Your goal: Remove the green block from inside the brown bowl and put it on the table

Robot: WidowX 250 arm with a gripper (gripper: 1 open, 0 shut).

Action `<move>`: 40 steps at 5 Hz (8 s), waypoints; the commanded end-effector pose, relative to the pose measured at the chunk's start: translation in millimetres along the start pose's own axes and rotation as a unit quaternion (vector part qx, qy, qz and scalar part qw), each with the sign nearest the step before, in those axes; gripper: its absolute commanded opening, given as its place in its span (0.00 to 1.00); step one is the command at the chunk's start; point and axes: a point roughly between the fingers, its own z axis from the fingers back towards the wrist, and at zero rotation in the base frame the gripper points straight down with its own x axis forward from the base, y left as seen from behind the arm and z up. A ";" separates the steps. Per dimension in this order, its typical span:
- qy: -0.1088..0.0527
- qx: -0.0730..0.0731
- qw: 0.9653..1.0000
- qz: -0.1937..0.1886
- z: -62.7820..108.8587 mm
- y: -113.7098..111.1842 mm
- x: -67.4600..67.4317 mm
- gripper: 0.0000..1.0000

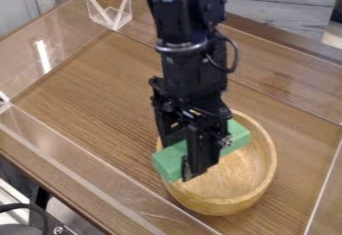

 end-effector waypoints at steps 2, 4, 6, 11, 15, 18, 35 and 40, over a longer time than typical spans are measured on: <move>-0.038 0.002 0.999 0.005 26.3 4.1 2.7 0.00; -0.047 -0.003 0.999 0.019 36.4 11.7 -2.3 0.00; -0.054 -0.005 0.998 0.033 42.4 21.3 -7.1 0.00; -0.066 -0.015 0.996 0.059 48.8 43.0 -11.7 0.00; -0.076 -0.015 0.995 0.059 44.2 51.7 -10.2 0.00; -0.084 -0.013 0.995 0.061 38.1 59.2 -7.6 0.00; -0.106 -0.010 0.992 0.074 16.4 91.3 10.5 0.00; -0.104 -0.014 0.991 0.078 15.0 98.2 15.6 0.00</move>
